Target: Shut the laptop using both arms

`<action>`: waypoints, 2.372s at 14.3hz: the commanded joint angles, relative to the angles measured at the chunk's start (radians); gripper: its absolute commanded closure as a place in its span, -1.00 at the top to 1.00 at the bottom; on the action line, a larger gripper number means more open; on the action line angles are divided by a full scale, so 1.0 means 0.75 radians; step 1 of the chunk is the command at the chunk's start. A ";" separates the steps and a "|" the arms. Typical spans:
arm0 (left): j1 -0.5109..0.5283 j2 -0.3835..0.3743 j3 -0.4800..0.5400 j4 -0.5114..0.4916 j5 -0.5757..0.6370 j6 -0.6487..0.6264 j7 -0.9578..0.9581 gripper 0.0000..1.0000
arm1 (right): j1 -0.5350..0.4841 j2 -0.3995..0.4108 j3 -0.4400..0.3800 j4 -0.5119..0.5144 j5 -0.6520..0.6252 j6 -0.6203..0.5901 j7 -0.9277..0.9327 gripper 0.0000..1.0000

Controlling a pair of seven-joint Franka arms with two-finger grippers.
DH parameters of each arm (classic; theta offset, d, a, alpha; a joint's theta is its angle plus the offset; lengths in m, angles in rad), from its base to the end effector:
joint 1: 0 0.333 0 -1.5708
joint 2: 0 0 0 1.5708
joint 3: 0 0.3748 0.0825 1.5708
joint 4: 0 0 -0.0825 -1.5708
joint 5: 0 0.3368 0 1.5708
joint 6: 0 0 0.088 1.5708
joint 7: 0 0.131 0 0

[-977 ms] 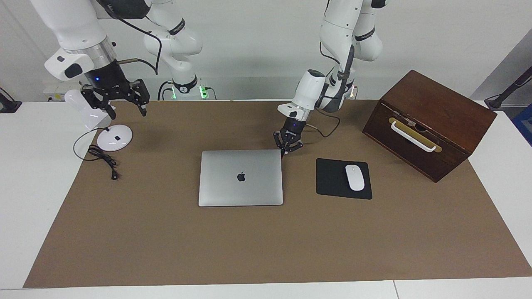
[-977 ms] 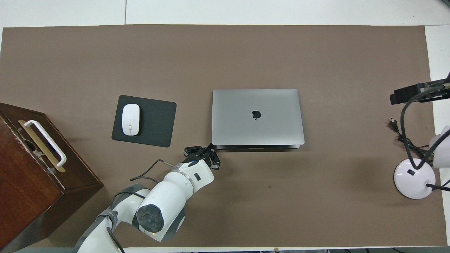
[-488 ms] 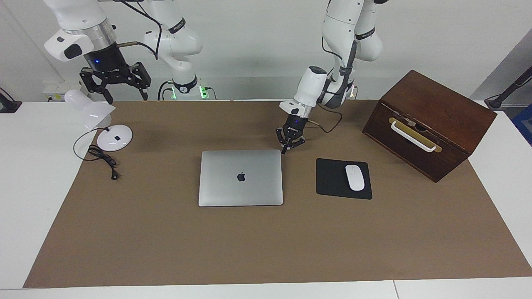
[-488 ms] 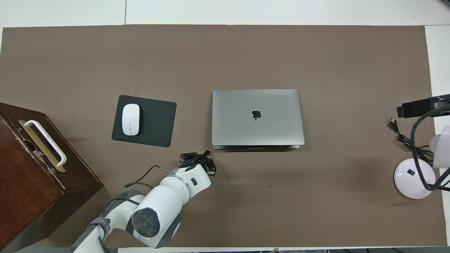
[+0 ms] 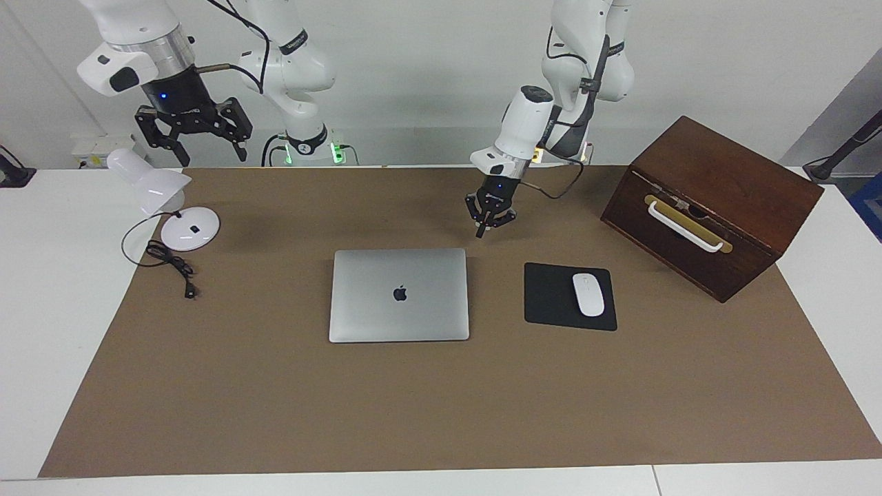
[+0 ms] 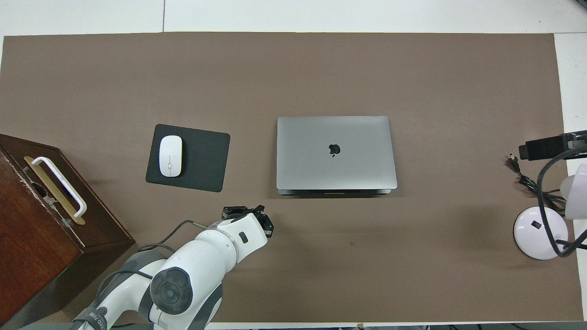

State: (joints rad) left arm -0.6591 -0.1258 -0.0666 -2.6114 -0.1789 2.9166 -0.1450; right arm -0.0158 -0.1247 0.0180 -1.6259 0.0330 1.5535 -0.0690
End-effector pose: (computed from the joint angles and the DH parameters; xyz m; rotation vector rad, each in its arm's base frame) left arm 0.3352 -0.2846 0.4158 2.7905 -0.5894 0.5228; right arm 0.4602 0.0061 0.6947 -3.1095 -0.1129 -0.0829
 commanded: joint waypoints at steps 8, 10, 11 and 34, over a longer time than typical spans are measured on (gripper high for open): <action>0.214 -0.157 -0.001 0.291 -0.001 -0.790 0.142 -1.00 | -0.005 -0.010 0.015 -0.062 -0.001 0.101 0.055 1.00; 0.238 -0.168 0.001 0.318 0.016 -0.882 0.163 -1.00 | 0.001 -0.010 0.027 -0.061 -0.003 0.103 0.053 1.00; 0.267 -0.170 -0.001 0.348 0.042 -0.941 0.175 -1.00 | 0.017 -0.012 0.033 -0.061 -0.005 0.103 0.047 1.00; 0.836 -0.217 0.021 0.794 0.214 -1.408 0.171 1.00 | 0.011 -0.012 0.021 -0.082 -0.081 0.072 0.106 1.00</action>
State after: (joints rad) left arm -0.0664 -0.3082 -0.0499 -2.0858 -0.0315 1.9080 -0.0144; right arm 0.0133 -0.1229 0.0268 -1.6750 0.0014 1.6209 -0.0179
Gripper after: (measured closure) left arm 0.000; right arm 0.000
